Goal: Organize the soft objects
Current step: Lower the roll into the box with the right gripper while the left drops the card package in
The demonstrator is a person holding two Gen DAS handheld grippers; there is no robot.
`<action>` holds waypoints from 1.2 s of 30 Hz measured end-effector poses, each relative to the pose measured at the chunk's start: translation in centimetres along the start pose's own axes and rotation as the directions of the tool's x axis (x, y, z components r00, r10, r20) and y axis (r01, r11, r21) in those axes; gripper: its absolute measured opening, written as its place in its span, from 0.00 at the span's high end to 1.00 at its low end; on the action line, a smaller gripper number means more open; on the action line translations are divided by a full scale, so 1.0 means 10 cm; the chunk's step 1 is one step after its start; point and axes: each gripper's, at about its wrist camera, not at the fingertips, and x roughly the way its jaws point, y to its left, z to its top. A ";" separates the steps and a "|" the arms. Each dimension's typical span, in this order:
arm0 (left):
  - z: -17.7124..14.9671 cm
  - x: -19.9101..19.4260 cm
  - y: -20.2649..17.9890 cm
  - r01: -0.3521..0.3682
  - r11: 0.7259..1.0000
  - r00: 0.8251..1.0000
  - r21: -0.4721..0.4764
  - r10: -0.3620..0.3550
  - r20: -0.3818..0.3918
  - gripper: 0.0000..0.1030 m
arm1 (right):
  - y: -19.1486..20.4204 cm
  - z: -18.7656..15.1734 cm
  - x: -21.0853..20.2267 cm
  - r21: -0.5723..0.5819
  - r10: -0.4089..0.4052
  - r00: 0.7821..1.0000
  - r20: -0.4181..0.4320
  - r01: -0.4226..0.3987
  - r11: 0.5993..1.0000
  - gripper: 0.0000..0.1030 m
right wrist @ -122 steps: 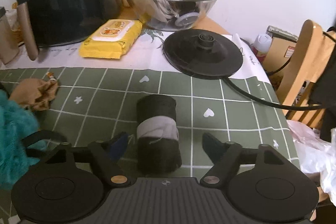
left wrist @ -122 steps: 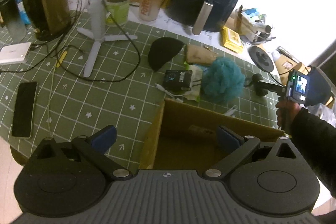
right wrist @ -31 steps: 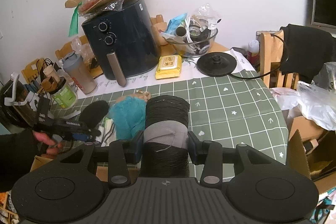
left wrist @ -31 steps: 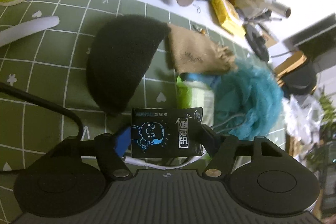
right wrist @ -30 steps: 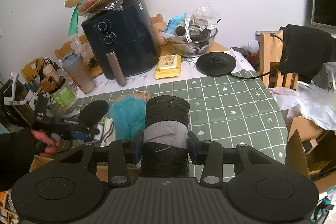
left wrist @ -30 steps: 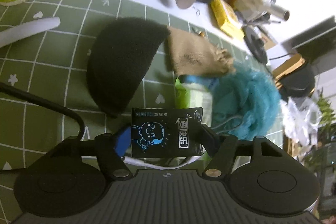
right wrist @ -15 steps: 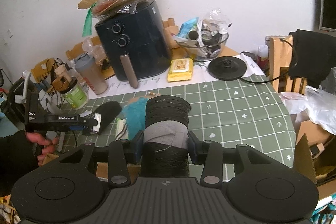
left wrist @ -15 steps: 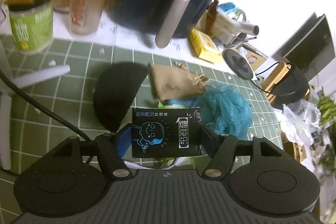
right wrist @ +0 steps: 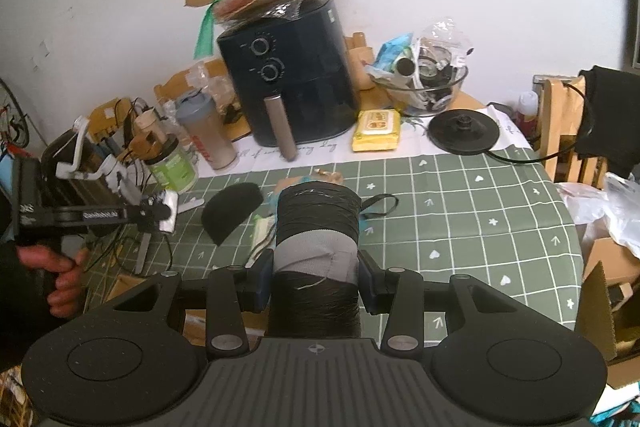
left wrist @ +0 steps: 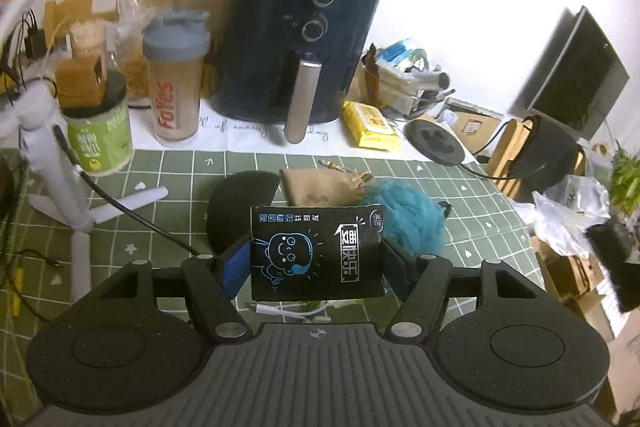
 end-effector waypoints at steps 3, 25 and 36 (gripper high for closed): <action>-0.02 -0.18 -0.12 -0.003 0.999 1.000 0.039 0.003 0.012 0.36 | 0.06 -0.04 0.00 -0.016 0.006 1.000 -0.017 -0.007 1.000 0.56; -0.49 -0.64 -0.78 0.092 0.957 0.989 0.274 -0.056 -0.137 0.35 | 0.39 -0.54 0.08 -0.068 -0.019 0.984 -0.178 0.007 0.998 0.56; -0.71 -0.62 -0.93 0.065 0.930 0.989 0.363 -0.011 -0.148 0.17 | 0.54 -0.62 0.01 -0.154 -0.042 0.987 -0.153 0.019 0.988 0.00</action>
